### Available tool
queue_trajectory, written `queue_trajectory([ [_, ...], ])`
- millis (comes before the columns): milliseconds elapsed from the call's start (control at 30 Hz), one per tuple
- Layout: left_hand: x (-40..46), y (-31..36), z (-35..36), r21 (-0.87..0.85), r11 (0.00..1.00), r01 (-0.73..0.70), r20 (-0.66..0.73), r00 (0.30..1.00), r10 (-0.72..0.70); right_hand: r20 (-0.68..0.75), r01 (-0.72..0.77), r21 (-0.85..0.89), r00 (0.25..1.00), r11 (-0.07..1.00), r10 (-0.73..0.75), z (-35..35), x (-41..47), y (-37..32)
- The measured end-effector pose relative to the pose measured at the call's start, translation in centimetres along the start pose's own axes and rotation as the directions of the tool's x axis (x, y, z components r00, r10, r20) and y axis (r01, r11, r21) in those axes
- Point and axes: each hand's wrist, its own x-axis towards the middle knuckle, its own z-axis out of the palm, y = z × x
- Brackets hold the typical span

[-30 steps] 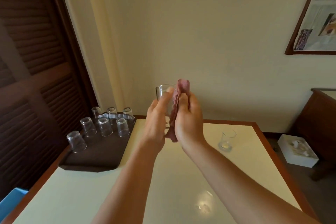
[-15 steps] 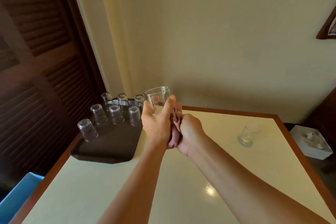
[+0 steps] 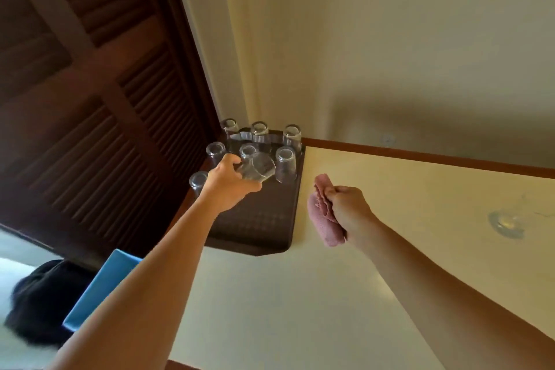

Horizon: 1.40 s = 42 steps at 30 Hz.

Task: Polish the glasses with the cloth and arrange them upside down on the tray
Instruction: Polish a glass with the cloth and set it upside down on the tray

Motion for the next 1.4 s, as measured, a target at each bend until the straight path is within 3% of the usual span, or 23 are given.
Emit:
queue_trajectory([
  [100, 3.4, -1.6, -1.3, 0.208, 0.975, -0.074, 0.07, 0.996, 0.06, -0.056, 0.007, -0.079, 0.998, 0.997, -0.011, 1.7, 2.1, 1.2],
  [233, 6.6, -2.7, -1.2, 0.373, 0.92, -0.119, 0.241, 0.97, 0.028, -0.059, 0.048, -0.182, 0.996, 0.982, -0.059, 2.2, 3.2, 2.4],
  [367, 8.8, -3.9, 0.0, 0.55, 0.815, -0.185, 0.296, 0.955, 0.017, -0.077, -0.009, -0.17, 0.997, 0.985, -0.004, 1.9, 4.7, 3.8],
  [533, 10.1, -5.0, 1.2, 0.626, 0.739, -0.25, 0.359, 0.933, 0.011, -0.1, -0.07, -0.117, 0.993, 0.991, 0.058, 1.0, 6.5, 5.8],
  [700, 10.2, -5.3, 1.9, 0.678, 0.683, -0.273, 0.326, 0.944, 0.054, -0.1, -0.075, -0.082, 0.993, 0.994, 0.066, -0.1, 7.5, 7.1],
  [767, 10.0, -4.7, 2.2, 0.747, 0.596, -0.295, 0.324, 0.944, 0.062, -0.101, -0.077, -0.069, 0.992, 0.995, 0.07, -0.9, 7.8, 7.6],
  [867, 8.6, -2.1, 3.0, 0.863, 0.387, -0.325, 0.328, 0.943, 0.059, -0.127, -0.094, -0.064, 0.988, 0.994, 0.085, -2.9, 7.9, 8.5],
  [1000, 5.6, 4.0, 6.6, 0.903, 0.22, -0.369, 0.326, 0.922, 0.207, -0.182, -0.137, -0.016, 0.974, 0.99, 0.132, -7.8, 8.1, 9.8],
  [1033, 4.9, 6.0, 8.6, 0.87, 0.235, -0.433, 0.378, 0.893, 0.244, -0.202, -0.15, 0.015, 0.968, 0.989, 0.15, -9.7, 8.2, 10.5],
  [1100, 3.1, 9.7, 12.9, 0.705, 0.409, -0.58, 0.523, 0.814, 0.253, -0.235, -0.176, 0.08, 0.953, 0.981, 0.19, -13.4, 8.6, 12.1],
  [1167, 1.5, 13.2, 17.8, 0.51, 0.6, -0.616, 0.629, 0.743, 0.228, -0.257, -0.205, 0.158, 0.936, 0.966, 0.241, -17.2, 8.7, 13.7],
  [1233, 0.2, 17.0, 23.9, 0.386, 0.684, -0.619, 0.678, 0.693, 0.244, -0.282, -0.234, 0.234, 0.912, 0.944, 0.296, -22.0, 9.0, 15.7],
  [1300, -0.8, 20.3, 29.9, 0.278, 0.747, -0.604, 0.682, 0.672, 0.29, -0.285, -0.255, 0.309, 0.894, 0.916, 0.345, -26.7, 9.1, 17.8],
  [1400, -2.1, 24.5, 38.4, 0.137, 0.83, -0.541, 0.625, 0.697, 0.351, -0.305, -0.261, 0.378, 0.871, 0.888, 0.386, -33.6, 9.5, 21.0],
])
